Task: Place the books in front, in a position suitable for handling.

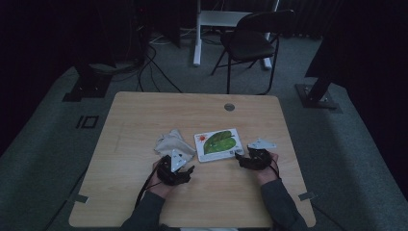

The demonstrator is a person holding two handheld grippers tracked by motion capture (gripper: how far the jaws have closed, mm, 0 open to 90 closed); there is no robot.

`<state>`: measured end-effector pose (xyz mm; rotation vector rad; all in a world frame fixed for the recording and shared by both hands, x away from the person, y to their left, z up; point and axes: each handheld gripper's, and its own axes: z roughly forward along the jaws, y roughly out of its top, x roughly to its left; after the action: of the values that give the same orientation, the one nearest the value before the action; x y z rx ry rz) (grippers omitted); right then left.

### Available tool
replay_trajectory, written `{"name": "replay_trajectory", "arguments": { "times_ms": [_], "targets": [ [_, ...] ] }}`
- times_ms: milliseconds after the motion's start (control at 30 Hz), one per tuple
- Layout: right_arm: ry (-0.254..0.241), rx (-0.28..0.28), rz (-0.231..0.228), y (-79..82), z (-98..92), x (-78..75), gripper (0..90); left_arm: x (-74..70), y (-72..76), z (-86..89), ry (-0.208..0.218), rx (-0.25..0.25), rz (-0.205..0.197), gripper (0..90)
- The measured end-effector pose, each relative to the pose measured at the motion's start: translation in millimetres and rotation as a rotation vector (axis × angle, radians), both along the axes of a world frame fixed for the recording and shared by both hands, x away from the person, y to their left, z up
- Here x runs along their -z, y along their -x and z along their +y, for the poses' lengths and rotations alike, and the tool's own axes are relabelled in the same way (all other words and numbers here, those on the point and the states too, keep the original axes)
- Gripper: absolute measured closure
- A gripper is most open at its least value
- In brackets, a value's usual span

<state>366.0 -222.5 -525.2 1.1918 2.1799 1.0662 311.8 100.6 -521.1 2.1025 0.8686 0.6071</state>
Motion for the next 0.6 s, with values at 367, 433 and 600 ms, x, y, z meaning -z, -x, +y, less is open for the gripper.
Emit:
{"name": "replay_trajectory", "arguments": {
  "times_ms": [367, 433, 600],
  "targets": [
    [-0.042, 0.011, 0.029, -10.3, -4.3, 0.7, 28.5, 12.0, -12.7, -17.6, 0.025, 0.039, 0.064, 30.3],
    [-0.049, 0.009, 0.043, -12.9, -3.4, 1.6, 26.2, 13.0, -14.4, -21.6, 0.025, 0.05, 0.069, 29.9],
    [-0.048, -0.006, 0.073, -18.5, 1.6, 5.3, 22.3, 18.3, -20.9, -26.7, 0.025, 0.055, 0.091, 28.6]
  ]
}}
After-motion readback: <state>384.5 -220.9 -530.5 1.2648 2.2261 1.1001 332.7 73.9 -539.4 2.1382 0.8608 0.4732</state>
